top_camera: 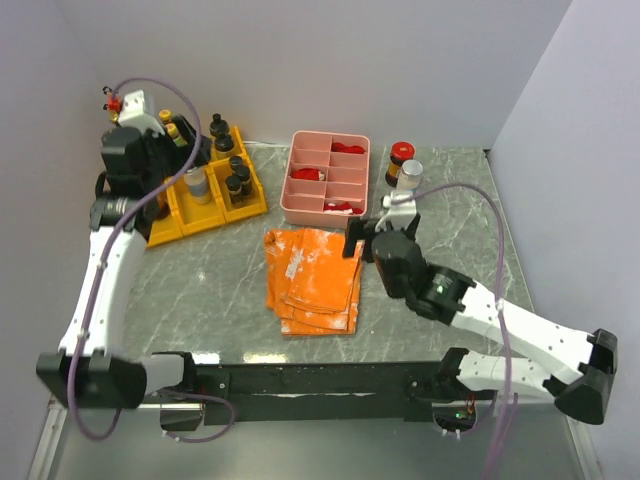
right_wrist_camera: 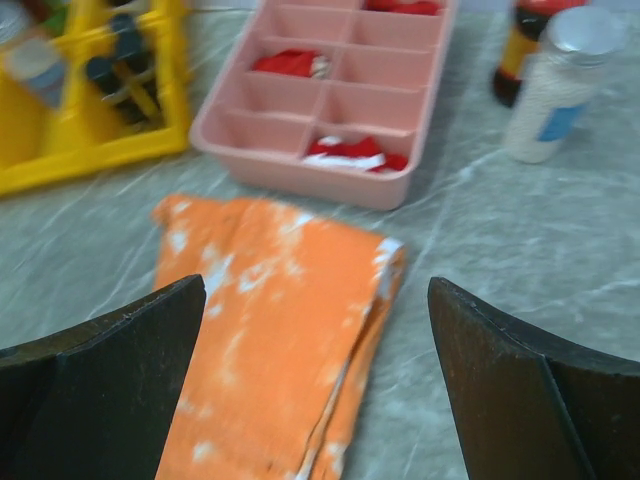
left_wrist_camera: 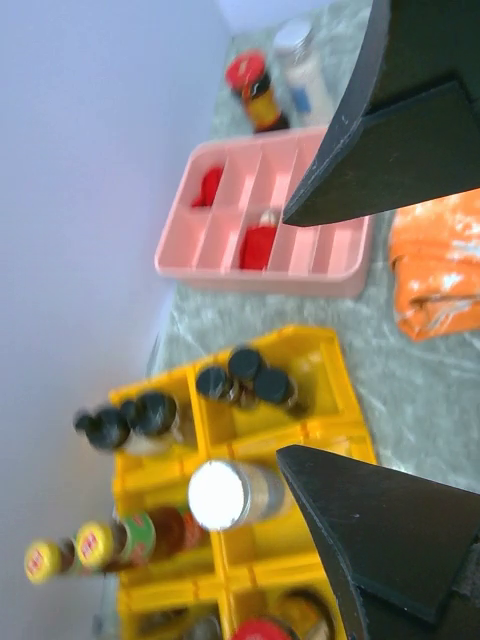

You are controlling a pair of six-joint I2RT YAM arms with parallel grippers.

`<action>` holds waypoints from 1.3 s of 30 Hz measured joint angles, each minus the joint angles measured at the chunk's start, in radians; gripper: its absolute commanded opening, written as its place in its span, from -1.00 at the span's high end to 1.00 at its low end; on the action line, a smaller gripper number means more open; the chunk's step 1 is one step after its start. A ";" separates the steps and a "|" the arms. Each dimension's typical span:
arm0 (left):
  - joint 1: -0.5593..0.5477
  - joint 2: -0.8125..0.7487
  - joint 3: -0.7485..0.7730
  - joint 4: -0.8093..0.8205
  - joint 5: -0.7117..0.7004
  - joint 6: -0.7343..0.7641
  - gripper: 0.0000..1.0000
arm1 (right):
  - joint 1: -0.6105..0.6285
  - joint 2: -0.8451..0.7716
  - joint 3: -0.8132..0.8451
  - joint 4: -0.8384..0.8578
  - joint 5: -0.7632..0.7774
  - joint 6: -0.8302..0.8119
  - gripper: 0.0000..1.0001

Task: Organize the condiment bottles
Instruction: Pick up the bottle from the center of the board.

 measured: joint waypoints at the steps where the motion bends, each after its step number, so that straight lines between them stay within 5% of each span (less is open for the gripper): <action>1: -0.018 -0.040 -0.032 0.011 0.000 0.000 -0.93 | -0.046 0.022 0.012 0.009 -0.008 -0.005 -1.00; 6: -0.115 -0.222 -0.221 0.046 0.000 -0.001 -0.93 | -0.297 0.134 0.055 0.079 -0.072 -0.027 -1.00; 16: -0.187 -0.274 -0.356 0.039 0.007 0.000 -0.93 | -0.656 0.462 0.159 0.208 -0.225 -0.094 -0.94; 33: -0.263 -0.304 -0.385 0.006 0.000 0.007 -0.93 | -0.871 0.885 0.464 0.257 -0.458 -0.169 -0.68; 39: -0.263 -0.307 -0.385 0.006 -0.001 0.008 -0.93 | -0.888 0.945 0.527 0.259 -0.495 -0.210 -0.30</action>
